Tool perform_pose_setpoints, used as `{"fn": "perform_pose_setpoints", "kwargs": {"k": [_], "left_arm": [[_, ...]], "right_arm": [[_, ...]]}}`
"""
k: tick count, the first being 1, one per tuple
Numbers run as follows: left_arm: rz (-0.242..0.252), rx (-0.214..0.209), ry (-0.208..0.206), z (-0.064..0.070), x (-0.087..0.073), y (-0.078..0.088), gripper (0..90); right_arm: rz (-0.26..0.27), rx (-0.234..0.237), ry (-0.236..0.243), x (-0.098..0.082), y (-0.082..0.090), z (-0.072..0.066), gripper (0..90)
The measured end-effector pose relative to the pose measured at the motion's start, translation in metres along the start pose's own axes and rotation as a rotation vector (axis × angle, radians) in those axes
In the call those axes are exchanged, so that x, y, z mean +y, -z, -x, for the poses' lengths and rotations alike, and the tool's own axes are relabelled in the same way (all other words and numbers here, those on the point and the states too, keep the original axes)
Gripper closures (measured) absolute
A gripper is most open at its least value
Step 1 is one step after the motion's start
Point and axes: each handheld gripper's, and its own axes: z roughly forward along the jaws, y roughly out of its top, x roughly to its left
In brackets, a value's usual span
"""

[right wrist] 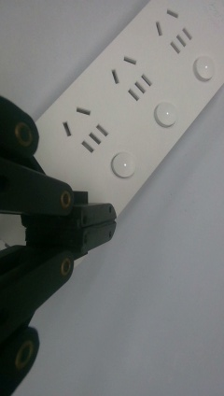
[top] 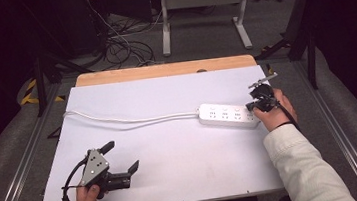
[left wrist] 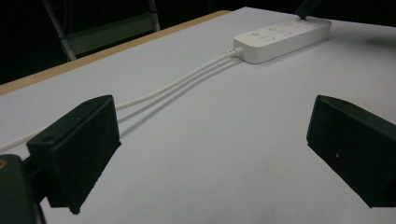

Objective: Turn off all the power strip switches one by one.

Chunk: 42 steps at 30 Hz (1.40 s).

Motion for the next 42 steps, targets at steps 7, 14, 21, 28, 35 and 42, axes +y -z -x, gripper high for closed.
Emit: {"fn": "perform_pose_setpoints", "kwargs": {"k": [7, 14, 21, 28, 35, 42], "left_arm": [[0.000, 0.000, 0.000, 0.0001, -0.0001, 0.0003, 3.2], [-0.001, -0.001, 0.000, 0.0004, -0.0002, 0.0006, 3.3], [0.000, -0.001, -0.004, 0.0008, -0.0002, 0.0002, 3.3], [-0.001, -0.002, -0.004, 0.0011, -0.0004, 0.0001, 3.2], [-0.001, -0.007, -0.003, 0.0026, -0.0004, 0.0009, 3.3], [-0.002, -0.005, 0.000, 0.0022, -0.0001, 0.0007, 3.3]], "right_arm": [[-0.013, -0.007, -0.002, -0.0002, -0.0019, -0.0031, 90.0], [-0.013, -0.003, -0.017, -0.0005, -0.0019, -0.0021, 90.0], [-0.002, -0.004, -0.038, -0.0019, -0.0021, -0.0020, 90.0], [0.005, 0.000, -0.045, -0.0033, -0.0024, -0.0014, 90.0], [0.009, 0.011, -0.063, -0.0044, -0.0034, 0.0018, 90.0], [0.019, 0.016, -0.049, 0.0000, 0.0003, -0.0026, 90.0]]}}
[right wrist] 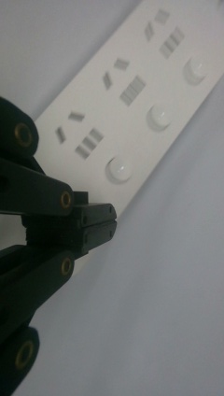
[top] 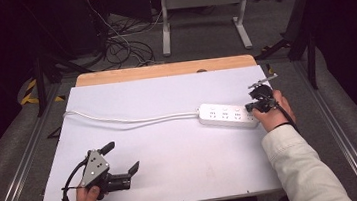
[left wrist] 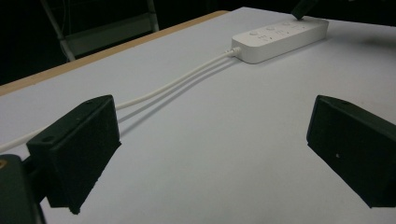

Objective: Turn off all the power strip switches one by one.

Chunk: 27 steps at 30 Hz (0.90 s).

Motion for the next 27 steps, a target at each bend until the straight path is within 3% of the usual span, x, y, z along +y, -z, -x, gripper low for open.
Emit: {"fn": "perform_pose_setpoints", "kwargs": {"k": [2, 4, 12, 20, 27], "left_arm": [[0.001, 0.002, -0.002, 0.000, 0.000, 0.000, 3.3], [0.001, 0.004, -0.008, -0.001, 0.000, 0.000, 3.3], [0.001, 0.001, -0.001, 0.000, 0.000, 0.000, 3.2], [0.001, 0.003, -0.001, -0.001, 0.000, 0.000, 3.2], [0.001, 0.004, 0.000, -0.001, 0.000, 0.000, 3.3]], "right_arm": [[0.055, -0.015, 0.018, 0.001, 0.005, -0.001, 90.0], [0.100, 0.014, 0.011, 0.003, 0.010, -0.002, 90.0], [0.181, 0.085, 0.057, 0.005, 0.017, -0.012, 90.0], [0.152, 0.106, 0.082, 0.007, 0.003, -0.015, 90.0], [0.106, 0.094, 0.099, 0.008, -0.009, -0.019, 90.0]]}}
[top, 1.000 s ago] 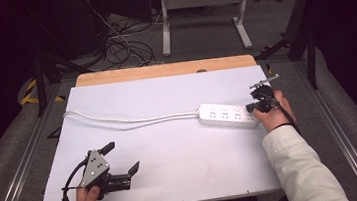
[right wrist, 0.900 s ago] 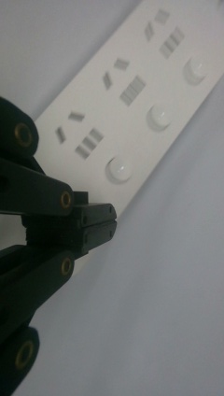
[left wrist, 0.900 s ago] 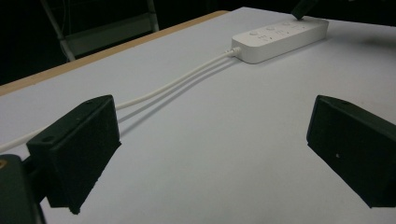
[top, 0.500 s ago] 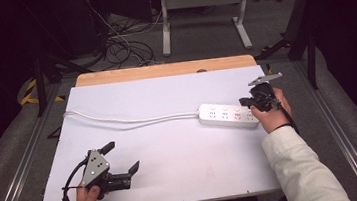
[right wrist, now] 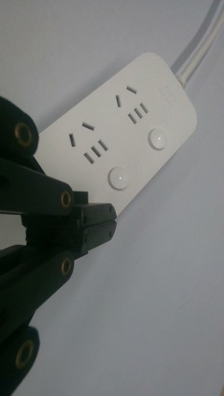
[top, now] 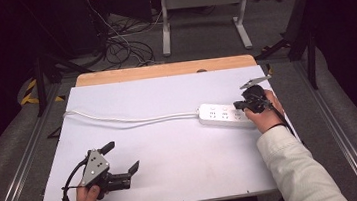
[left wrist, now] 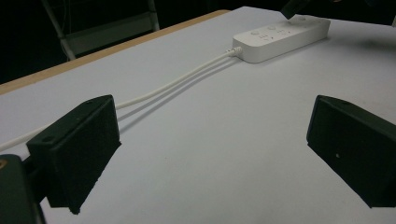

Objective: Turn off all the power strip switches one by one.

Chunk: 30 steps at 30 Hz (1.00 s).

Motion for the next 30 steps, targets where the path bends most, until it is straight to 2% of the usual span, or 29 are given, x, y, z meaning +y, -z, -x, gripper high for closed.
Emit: {"fn": "perform_pose_setpoints", "kwargs": {"k": [3, 7, 18, 25, 30], "left_arm": [[-0.002, 0.001, -0.003, -0.0004, 0.0001, 0.0002, 3.3], [-0.002, 0.000, -0.003, -0.0004, 0.0001, 0.0002, 3.2], [-0.001, -0.002, -0.001, 0.0001, -0.0002, 0.0002, 3.2], [-0.001, -0.003, -0.001, 0.0006, -0.0001, -0.0002, 3.3], [0.000, -0.002, -0.001, 0.0004, -0.0002, 0.0004, 3.3]], "right_arm": [[-0.014, -0.019, -0.007, -0.0006, -0.0026, 0.0020, 90.0], [-0.018, -0.017, -0.015, -0.0016, -0.0041, 0.0036, 90.0], [-0.018, -0.027, -0.006, -0.0036, -0.0069, 0.0014, 90.0], [-0.034, -0.061, 0.013, -0.0010, -0.0078, -0.0032, 90.0], [-0.041, -0.062, 0.005, -0.0005, -0.0084, -0.0037, 90.0]]}}
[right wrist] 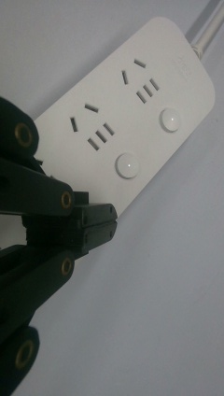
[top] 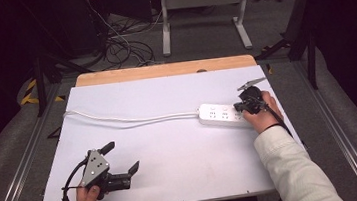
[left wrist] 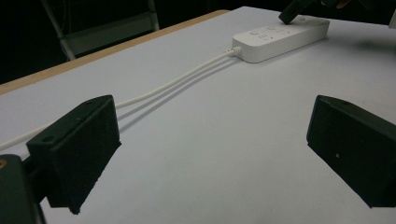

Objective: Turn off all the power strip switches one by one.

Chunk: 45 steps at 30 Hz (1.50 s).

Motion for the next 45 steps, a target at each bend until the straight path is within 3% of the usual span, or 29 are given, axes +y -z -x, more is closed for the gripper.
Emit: {"fn": "perform_pose_setpoints", "kwargs": {"k": [4, 6, 7, 8, 11, 13, 19, 32, 45], "left_arm": [[-0.001, -0.002, 0.002, 0.001, 0.000, 0.000, 3.3], [-0.001, 0.000, -0.005, 0.000, 0.000, 0.001, 3.3], [0.001, -0.002, 0.000, 0.000, 0.000, 0.001, 3.2], [0.004, -0.004, 0.002, 0.000, 0.000, 0.001, 3.3], [-0.001, -0.001, -0.002, -0.001, 0.000, 0.000, 3.3], [0.001, -0.002, -0.001, -0.001, 0.000, 0.000, 3.2], [0.002, -0.005, -0.005, 0.000, 0.000, 0.001, 3.3], [0.002, -0.001, 0.000, -0.001, 0.000, 0.000, 3.3], [-0.002, -0.001, -0.001, -0.001, 0.000, 0.000, 3.2]], "right_arm": [[-0.017, -0.017, 0.012, 0.003, -0.002, -0.005, 90.0], [-0.011, -0.017, 0.011, 0.004, -0.003, -0.004, 90.0], [0.016, -0.021, 0.021, 0.006, -0.001, -0.004, 90.0], [0.001, -0.063, 0.033, 0.007, 0.001, -0.005, 90.0], [0.117, -0.021, -0.010, 0.011, 0.013, -0.006, 90.0], [0.134, 0.030, -0.013, 0.014, 0.015, -0.007, 90.0], [0.166, 0.093, -0.004, 0.016, 0.013, -0.013, 90.0], [0.103, 0.100, 0.010, 0.016, -0.012, -0.019, 90.0], [0.079, 0.082, 0.020, 0.015, -0.014, -0.019, 90.0]]}}
